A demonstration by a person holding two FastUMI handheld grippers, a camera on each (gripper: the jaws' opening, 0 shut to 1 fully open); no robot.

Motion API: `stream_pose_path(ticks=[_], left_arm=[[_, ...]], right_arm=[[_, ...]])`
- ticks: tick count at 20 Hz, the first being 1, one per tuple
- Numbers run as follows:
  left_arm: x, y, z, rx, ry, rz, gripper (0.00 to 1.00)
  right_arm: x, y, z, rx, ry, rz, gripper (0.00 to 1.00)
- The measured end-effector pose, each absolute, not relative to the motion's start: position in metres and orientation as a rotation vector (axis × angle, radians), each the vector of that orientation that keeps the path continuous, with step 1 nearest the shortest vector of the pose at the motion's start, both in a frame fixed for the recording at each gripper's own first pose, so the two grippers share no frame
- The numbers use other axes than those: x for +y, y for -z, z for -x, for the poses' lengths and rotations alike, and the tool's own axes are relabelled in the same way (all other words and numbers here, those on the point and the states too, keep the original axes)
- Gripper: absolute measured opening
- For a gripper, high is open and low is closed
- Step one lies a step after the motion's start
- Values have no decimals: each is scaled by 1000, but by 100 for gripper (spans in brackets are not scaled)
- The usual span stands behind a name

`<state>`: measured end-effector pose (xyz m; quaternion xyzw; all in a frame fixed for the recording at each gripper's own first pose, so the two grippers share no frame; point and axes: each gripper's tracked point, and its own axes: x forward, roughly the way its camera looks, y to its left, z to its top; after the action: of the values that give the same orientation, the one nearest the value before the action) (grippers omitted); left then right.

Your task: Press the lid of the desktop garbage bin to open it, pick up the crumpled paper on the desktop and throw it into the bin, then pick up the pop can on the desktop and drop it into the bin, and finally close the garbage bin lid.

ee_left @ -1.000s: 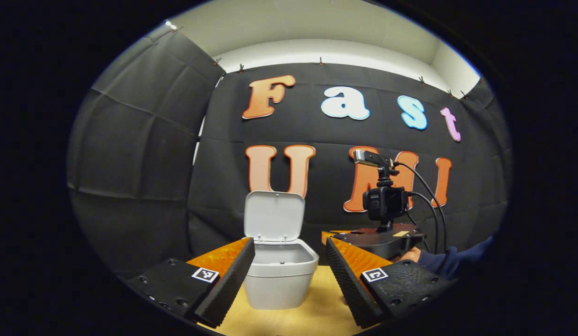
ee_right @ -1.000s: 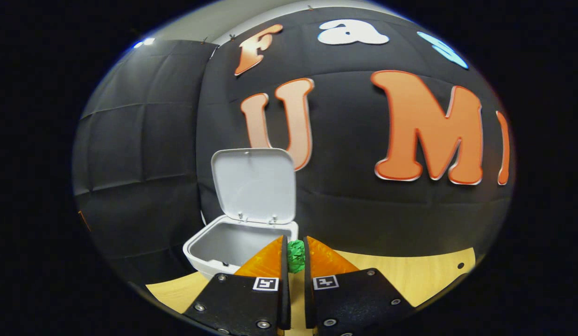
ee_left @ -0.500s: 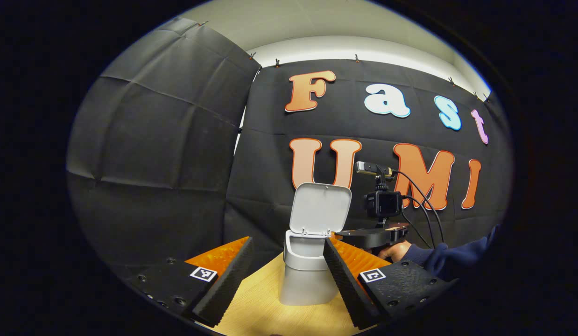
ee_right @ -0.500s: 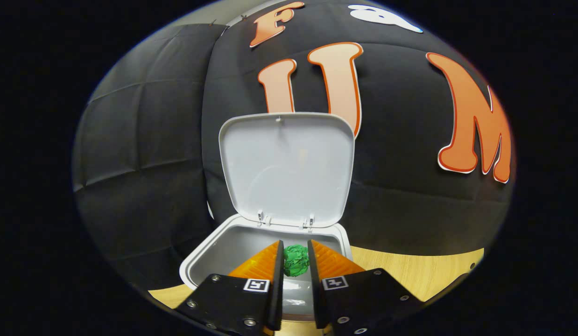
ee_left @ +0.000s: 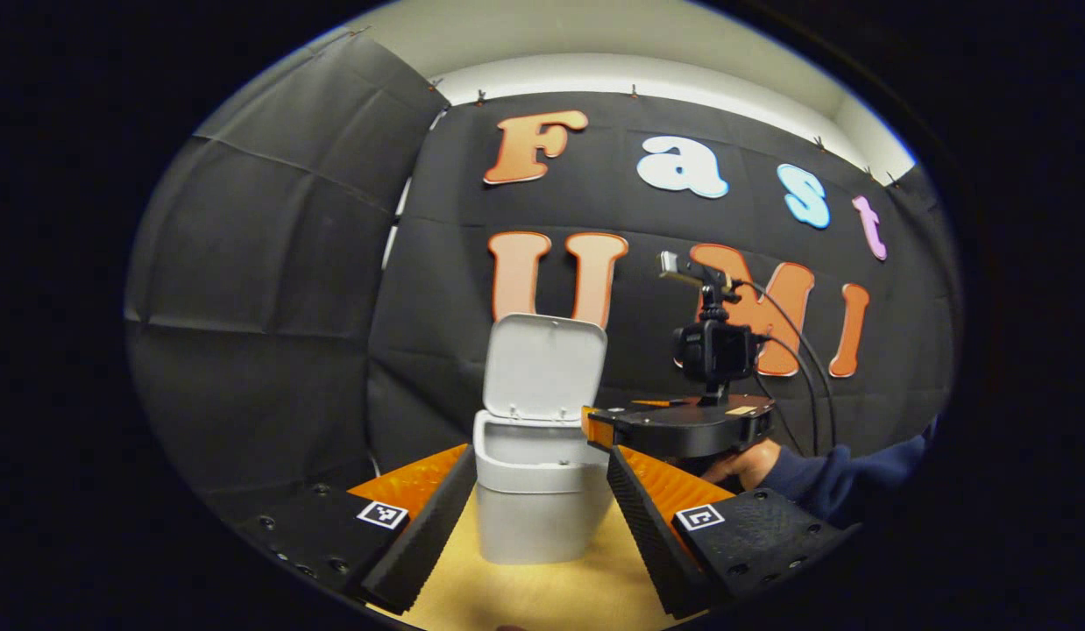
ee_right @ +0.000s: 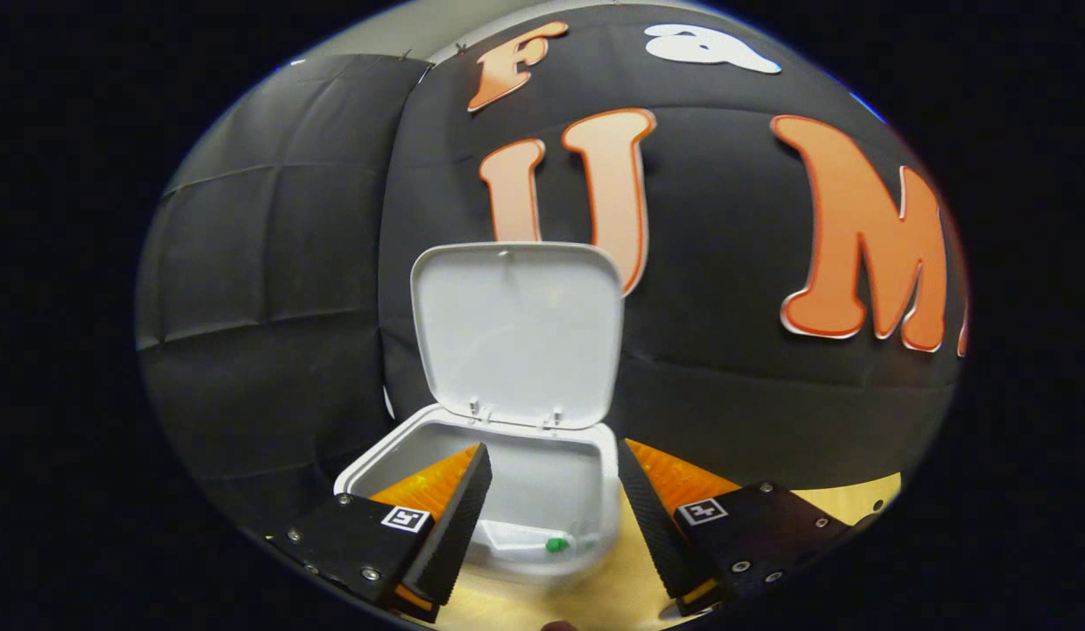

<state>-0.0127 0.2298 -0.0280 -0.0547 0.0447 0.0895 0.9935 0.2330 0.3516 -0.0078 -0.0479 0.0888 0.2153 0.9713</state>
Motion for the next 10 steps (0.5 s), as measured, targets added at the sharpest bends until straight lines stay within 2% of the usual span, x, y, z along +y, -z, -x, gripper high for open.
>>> stream_pose_path(ticks=[2,10], left_arm=[[186,58,-4,123,-83,130,95],[38,189,-63,298,193,50,95]], right_arm=[[296,-3,-219,152,-370,92,89],[59,-20,-174,132,17,88,93]])
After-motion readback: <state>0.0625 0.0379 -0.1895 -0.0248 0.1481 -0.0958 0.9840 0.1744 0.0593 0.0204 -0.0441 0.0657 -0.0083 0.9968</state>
